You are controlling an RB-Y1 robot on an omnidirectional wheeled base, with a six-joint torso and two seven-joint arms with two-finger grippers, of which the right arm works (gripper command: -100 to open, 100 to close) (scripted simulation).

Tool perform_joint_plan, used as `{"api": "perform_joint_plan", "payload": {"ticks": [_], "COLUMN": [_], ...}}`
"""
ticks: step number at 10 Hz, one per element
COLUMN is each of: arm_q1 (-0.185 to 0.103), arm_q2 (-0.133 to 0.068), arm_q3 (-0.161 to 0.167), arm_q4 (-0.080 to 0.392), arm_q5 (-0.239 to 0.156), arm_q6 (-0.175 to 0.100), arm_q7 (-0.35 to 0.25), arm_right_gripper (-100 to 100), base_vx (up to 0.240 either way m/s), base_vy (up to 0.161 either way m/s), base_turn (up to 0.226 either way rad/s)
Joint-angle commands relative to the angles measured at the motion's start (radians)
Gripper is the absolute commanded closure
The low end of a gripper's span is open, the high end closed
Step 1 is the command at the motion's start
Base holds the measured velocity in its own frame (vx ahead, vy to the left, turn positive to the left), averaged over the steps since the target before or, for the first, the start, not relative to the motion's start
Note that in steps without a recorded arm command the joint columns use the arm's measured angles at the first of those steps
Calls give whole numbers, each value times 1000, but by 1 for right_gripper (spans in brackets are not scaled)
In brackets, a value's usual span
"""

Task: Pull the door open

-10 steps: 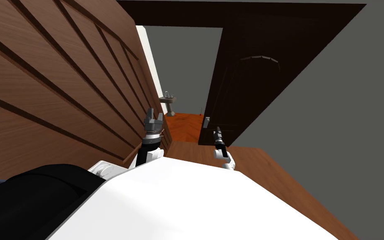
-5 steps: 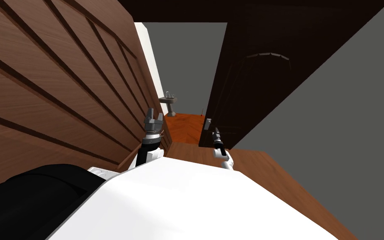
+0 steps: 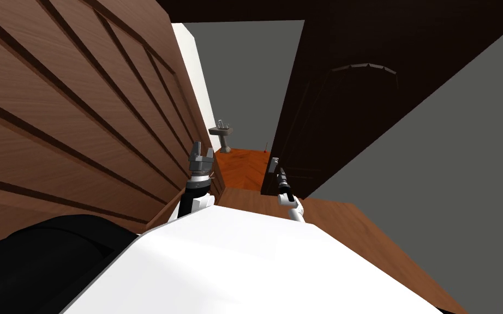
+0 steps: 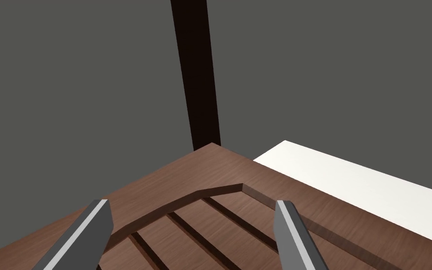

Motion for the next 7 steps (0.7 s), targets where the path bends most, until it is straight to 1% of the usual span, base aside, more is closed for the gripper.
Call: {"api": "perform_joint_plan", "payload": {"ticks": [1,2,3,4,5,6,7], "arm_q1": [-21,-29,-19,-18,-18,-17,-16], "arm_q2": [1,1,1,-34,-34,-60,-74], "arm_q3": [-1,-1,0,-15,-15,-26,-32], "arm_q4": [35,49,34,53,53,66,72], "arm_q5": [2,3,3,-9,-9,-18,-23], "arm_q6": [15,18,16,5,5,-3,-8], "arm_q7": [2,3,2,-19,-19,-34,-42], "arm_right_gripper": [-100,-100,-100,-100,-100,-100,-100], "base_vx": [143,145,63,116,142,131,124], "base_vy": [-13,-16,-8,49,58,65,47], "base_turn": [58,29,5,198,101,118,127]}}
